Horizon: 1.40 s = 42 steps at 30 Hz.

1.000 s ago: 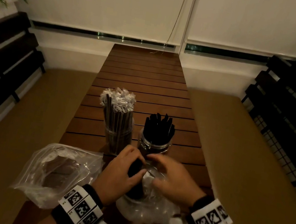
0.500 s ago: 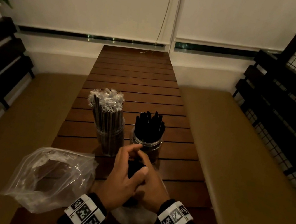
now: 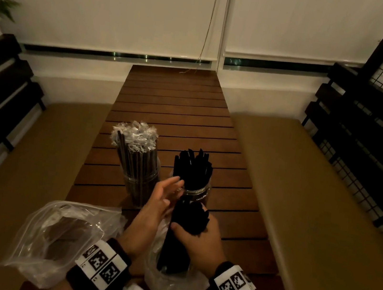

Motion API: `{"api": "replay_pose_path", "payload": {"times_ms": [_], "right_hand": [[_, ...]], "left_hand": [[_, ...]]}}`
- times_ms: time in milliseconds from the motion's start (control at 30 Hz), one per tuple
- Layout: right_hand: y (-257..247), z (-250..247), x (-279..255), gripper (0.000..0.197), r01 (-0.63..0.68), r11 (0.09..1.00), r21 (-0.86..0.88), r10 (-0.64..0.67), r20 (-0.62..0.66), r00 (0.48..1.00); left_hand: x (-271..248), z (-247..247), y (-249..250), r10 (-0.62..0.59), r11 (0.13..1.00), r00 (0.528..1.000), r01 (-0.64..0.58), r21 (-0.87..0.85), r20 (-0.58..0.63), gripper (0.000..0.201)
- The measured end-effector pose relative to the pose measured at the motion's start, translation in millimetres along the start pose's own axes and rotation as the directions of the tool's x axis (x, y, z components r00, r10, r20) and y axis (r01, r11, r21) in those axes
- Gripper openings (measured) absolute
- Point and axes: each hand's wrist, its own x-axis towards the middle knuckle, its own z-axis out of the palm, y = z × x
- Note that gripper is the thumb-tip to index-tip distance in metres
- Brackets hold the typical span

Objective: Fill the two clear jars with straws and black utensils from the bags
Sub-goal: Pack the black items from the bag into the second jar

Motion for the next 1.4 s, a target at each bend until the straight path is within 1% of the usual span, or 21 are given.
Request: {"api": "replay_pose_path", "payload": {"times_ms": [67,167,300,367,467,500,533,600,633,667,733,767,800,867,900,967,1033,1067,1233,1333,1400], "right_hand": [[-6,-8,1,0.034,-0.040,0.997,0.062,0.041,-0.017,0.999],[-14,-18,2,0.029,-0.040,0.996,0.082,0.045,-0.065,0.997],[-29,-31,1,0.031,-0.040,0.972,0.232,0.080,-0.167,0.983],[-37,-39,2,0.045,-0.027,0.955,0.297,0.094,-0.216,0.972],[-53,-51,4,0.090,0.030,0.937,0.347,0.060,-0.244,0.968],[-61,-55,5,0.091,0.066,0.941,0.331,0.025,-0.264,0.964],[-68,-60,6,0.079,0.106,0.947,0.303,-0.020,-0.275,0.961],[-81,-73,10,0.041,0.172,0.950,0.259,-0.093,-0.292,0.952],[-88,-79,12,0.031,0.198,0.951,0.239,-0.121,-0.300,0.946],[-92,-84,15,0.029,0.214,0.953,0.215,-0.142,-0.307,0.941],[-99,-91,23,0.034,0.217,0.958,0.186,-0.149,-0.324,0.934],[-103,-92,25,0.042,0.214,0.961,0.173,-0.147,-0.336,0.930],[-104,-92,27,0.053,0.212,0.963,0.166,-0.146,-0.341,0.929],[-104,-91,29,0.073,0.192,0.972,0.137,-0.132,-0.362,0.923],[-100,-91,31,0.070,0.200,0.971,0.132,-0.140,-0.364,0.921],[-97,-92,32,0.026,0.210,0.971,0.112,-0.166,-0.311,0.936],[-100,-88,31,0.046,0.251,0.966,0.064,-0.230,-0.234,0.945],[-100,-88,33,0.051,0.256,0.966,0.037,-0.242,-0.210,0.947],[-104,-84,40,0.043,0.312,0.949,-0.030,-0.312,-0.206,0.928],[-109,-82,41,0.048,0.309,0.951,-0.022,-0.308,-0.200,0.930],[-108,-83,42,0.043,0.298,0.955,-0.013,-0.293,-0.219,0.931]], "left_hand": [[13,-5,-1,-0.003,0.991,0.997,0.013,0.131,-0.076,0.038],[29,-13,-6,-0.056,0.983,0.986,0.082,0.163,-0.159,0.033],[41,-18,-7,-0.040,0.931,0.987,0.092,0.354,-0.153,0.033],[46,-19,-9,-0.053,0.896,0.988,0.110,0.430,-0.143,0.044],[55,-21,-17,-0.068,0.888,0.989,0.121,0.445,-0.132,0.067],[58,-22,-19,-0.084,0.892,0.987,0.135,0.432,-0.135,0.074],[62,-22,-21,-0.096,0.894,0.986,0.145,0.424,-0.135,0.080],[69,-22,-19,-0.111,0.900,0.987,0.150,0.408,-0.118,0.091],[72,-22,-18,-0.110,0.906,0.989,0.140,0.400,-0.097,0.095],[76,-23,-18,-0.103,0.908,0.992,0.126,0.399,-0.077,0.100],[81,-24,-18,-0.104,0.903,0.994,0.113,0.415,-0.045,0.109],[82,-23,-17,-0.102,0.902,0.994,0.107,0.417,-0.035,0.111],[84,-23,-17,-0.103,0.904,0.994,0.106,0.415,-0.031,0.110],[88,-21,-18,-0.072,0.908,0.997,0.072,0.413,-0.017,0.095],[90,-20,-17,-0.046,0.901,0.999,0.044,0.431,-0.005,0.085],[93,-20,-19,-0.014,0.886,1.000,0.011,0.464,0.004,0.081],[95,-22,-23,-0.008,0.876,1.000,0.008,0.482,-0.001,0.080],[95,-23,-24,-0.004,0.872,1.000,0.006,0.489,-0.005,0.081],[89,-16,-29,0.026,0.853,1.000,-0.022,0.522,-0.001,0.088],[87,-15,-31,0.028,0.786,1.000,-0.027,0.618,0.009,0.094],[83,-15,-30,0.018,0.730,1.000,-0.025,0.683,0.017,0.093]]}}
